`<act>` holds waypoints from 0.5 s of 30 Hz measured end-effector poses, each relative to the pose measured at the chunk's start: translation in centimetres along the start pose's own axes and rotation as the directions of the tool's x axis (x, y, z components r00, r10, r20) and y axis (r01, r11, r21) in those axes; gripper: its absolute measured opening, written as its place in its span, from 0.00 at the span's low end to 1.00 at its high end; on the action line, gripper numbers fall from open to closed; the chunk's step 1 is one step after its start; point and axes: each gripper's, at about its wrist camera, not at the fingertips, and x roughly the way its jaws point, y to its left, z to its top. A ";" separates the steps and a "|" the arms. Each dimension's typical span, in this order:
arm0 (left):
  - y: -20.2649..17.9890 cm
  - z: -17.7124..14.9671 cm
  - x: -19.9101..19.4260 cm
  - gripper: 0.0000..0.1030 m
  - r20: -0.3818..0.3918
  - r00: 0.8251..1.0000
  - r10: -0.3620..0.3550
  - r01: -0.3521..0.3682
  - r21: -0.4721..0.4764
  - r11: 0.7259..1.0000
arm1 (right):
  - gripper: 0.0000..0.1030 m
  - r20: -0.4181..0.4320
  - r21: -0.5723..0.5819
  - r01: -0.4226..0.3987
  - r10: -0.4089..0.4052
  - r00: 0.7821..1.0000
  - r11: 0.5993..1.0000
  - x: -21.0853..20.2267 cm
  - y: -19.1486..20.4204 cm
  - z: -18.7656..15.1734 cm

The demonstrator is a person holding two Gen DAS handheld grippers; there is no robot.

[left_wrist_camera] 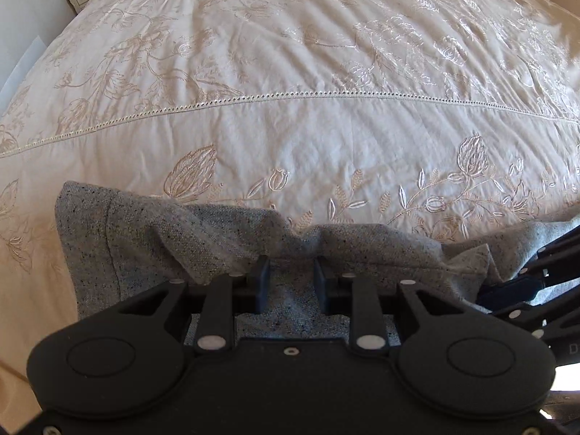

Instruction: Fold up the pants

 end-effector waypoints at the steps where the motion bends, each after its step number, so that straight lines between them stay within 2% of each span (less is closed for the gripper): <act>1: -0.1 0.0 0.0 0.35 0.001 1.000 0.002 -0.002 0.006 1.000 | 0.29 0.018 0.020 0.002 -0.003 1.000 1.000 0.1 -0.1 0.0; 5: -0.1 0.1 0.1 0.35 0.000 1.000 0.003 -0.003 0.013 1.000 | 0.33 0.077 0.190 -0.053 0.039 0.996 0.980 0.3 -2.0 1.2; 9: 0.1 0.1 0.1 0.35 -0.001 1.000 -0.005 0.005 0.004 1.000 | 0.34 0.102 0.343 -0.127 0.097 0.990 0.931 0.5 -4.3 1.9; 12: 0.1 0.1 0.0 0.35 0.002 1.000 -0.008 0.008 0.005 1.000 | 0.31 0.119 0.399 -0.147 0.107 0.987 0.905 0.4 -5.5 1.6; 15: 0.0 0.0 -0.1 0.35 0.004 1.000 -0.009 0.009 0.004 1.000 | 0.31 0.149 0.387 -0.104 0.049 0.988 0.916 -1.4 -5.7 1.1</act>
